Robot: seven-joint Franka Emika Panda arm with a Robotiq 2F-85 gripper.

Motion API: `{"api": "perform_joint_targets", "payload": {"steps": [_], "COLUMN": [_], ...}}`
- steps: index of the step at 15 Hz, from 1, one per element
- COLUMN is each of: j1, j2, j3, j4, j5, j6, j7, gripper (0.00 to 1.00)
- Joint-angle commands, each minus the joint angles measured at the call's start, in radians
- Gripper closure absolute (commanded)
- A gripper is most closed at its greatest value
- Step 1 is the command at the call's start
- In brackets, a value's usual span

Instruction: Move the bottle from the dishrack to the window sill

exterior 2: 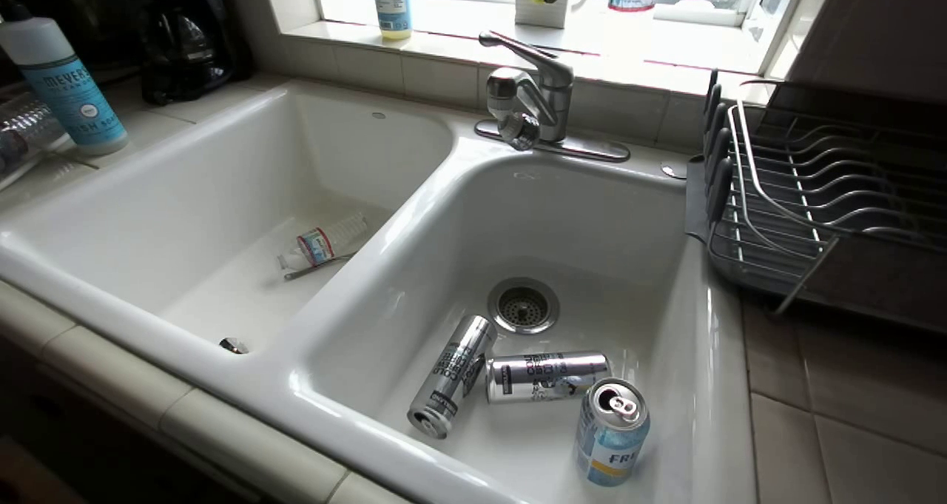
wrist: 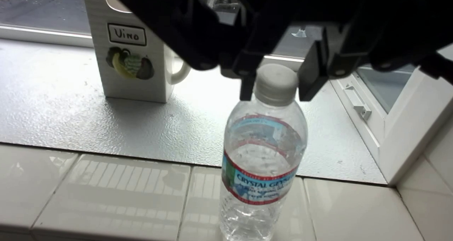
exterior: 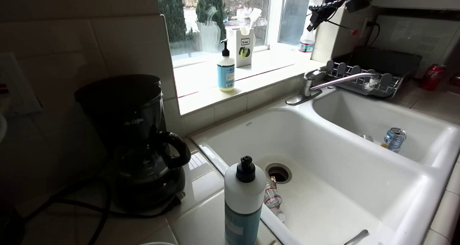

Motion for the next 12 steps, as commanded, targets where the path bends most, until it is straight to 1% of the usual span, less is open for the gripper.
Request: {"api": "perform_joint_targets", "payload": {"steps": [1,4,5,10,12], "j1": [-0.015,-0.016,-0.016,-0.018,-0.013], "j2": [0.019,0.013,0.008,-0.038,-0.078], "j3": [0.013,0.013,0.013,0.013,0.004], "j4": [0.042,0.042,0.043,0.032,0.011], "j5": [0.023,0.024,0.024,0.023,0.007], "j6": [-0.044,-0.039,-0.037,-0.060,-0.107], "j7": [-0.018,-0.018,-0.019,-0.016,-0.005], "gripper": [0.30,0.06,0.01,0.00,0.00]}}
